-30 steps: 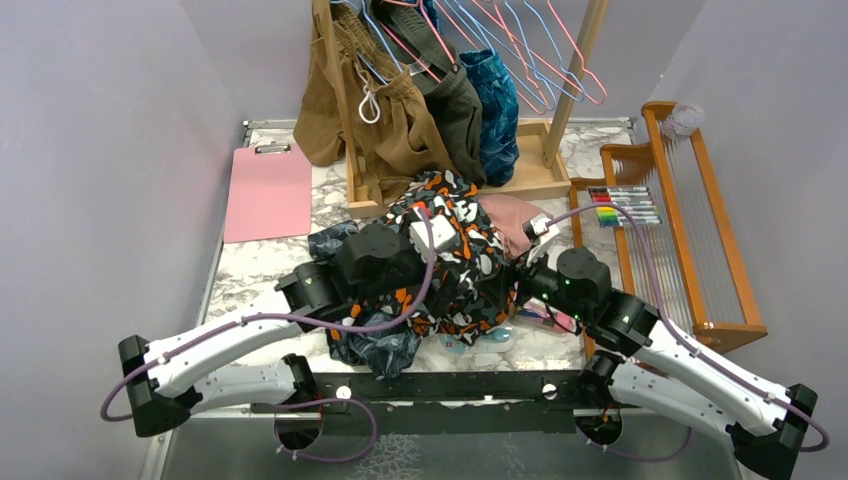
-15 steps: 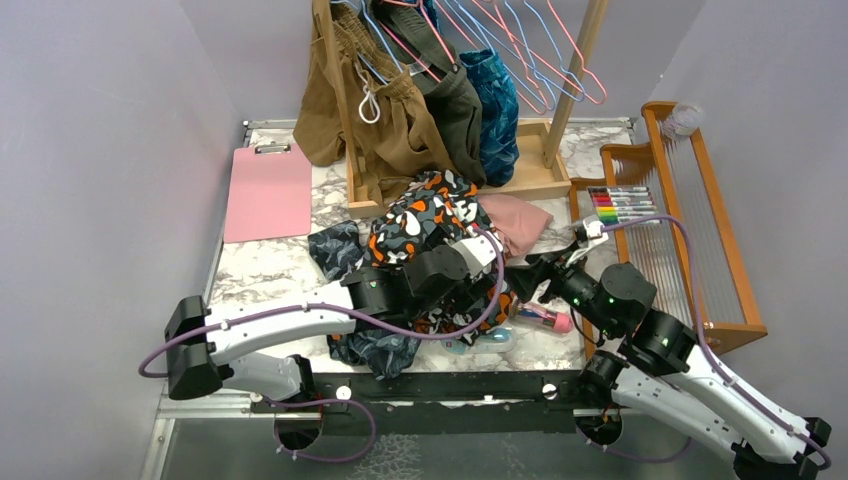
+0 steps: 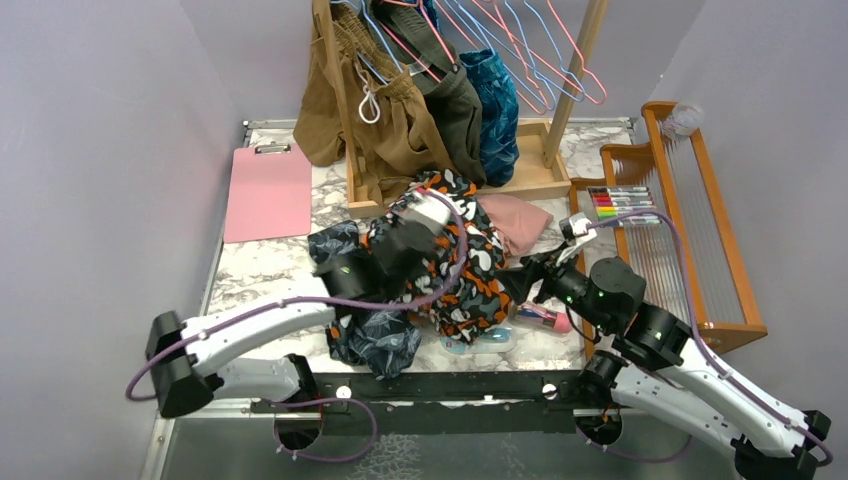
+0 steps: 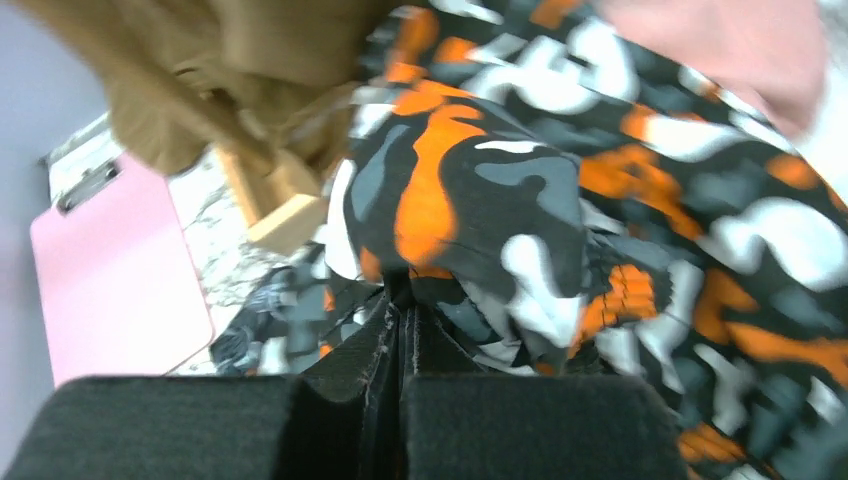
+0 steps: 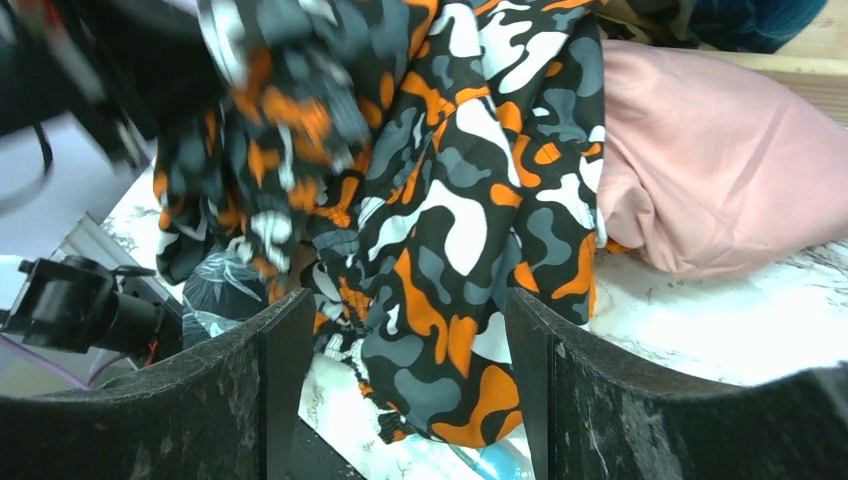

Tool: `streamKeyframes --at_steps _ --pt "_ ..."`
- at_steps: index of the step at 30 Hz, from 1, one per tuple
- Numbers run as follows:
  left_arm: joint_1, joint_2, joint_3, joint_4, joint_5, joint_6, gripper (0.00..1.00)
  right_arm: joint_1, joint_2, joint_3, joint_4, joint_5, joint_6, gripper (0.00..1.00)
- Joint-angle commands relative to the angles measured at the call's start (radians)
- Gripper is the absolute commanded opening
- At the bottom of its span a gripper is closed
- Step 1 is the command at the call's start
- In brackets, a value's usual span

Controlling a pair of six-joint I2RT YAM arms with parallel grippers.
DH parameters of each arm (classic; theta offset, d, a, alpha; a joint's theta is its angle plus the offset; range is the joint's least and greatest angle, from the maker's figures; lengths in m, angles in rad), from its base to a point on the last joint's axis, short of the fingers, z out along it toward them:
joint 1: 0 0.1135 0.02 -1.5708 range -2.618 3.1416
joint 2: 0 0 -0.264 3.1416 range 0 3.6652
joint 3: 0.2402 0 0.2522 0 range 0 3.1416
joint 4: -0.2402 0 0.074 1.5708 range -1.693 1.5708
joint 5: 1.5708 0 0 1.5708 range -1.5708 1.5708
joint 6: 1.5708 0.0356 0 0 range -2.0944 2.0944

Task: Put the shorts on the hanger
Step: Adjust the shorts at the center of the board.

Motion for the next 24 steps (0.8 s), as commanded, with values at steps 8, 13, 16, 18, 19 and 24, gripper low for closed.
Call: streamKeyframes --at_steps 8,13,16,18,19,24 --pt "0.532 -0.225 -0.02 0.008 0.191 -0.074 0.0 0.003 0.202 0.036 0.162 -0.188 -0.062 0.72" --pt "0.707 -0.242 -0.1 0.035 0.325 -0.171 0.0 0.003 0.299 0.026 0.232 -0.207 -0.029 0.74" --pt "0.754 -0.232 -0.128 0.041 0.353 -0.22 0.0 0.003 0.326 0.035 0.214 -0.207 -0.026 0.74" --pt "0.772 -0.239 -0.153 0.052 0.365 -0.243 0.0 0.003 0.324 0.037 0.192 -0.218 -0.048 0.74" --pt "0.777 -0.246 -0.169 0.061 0.366 -0.254 0.0 0.003 0.322 0.037 0.177 -0.224 -0.057 0.74" --pt "0.808 -0.267 -0.232 0.083 0.37 -0.299 0.0 0.003 0.326 0.028 0.135 -0.327 -0.071 0.72"
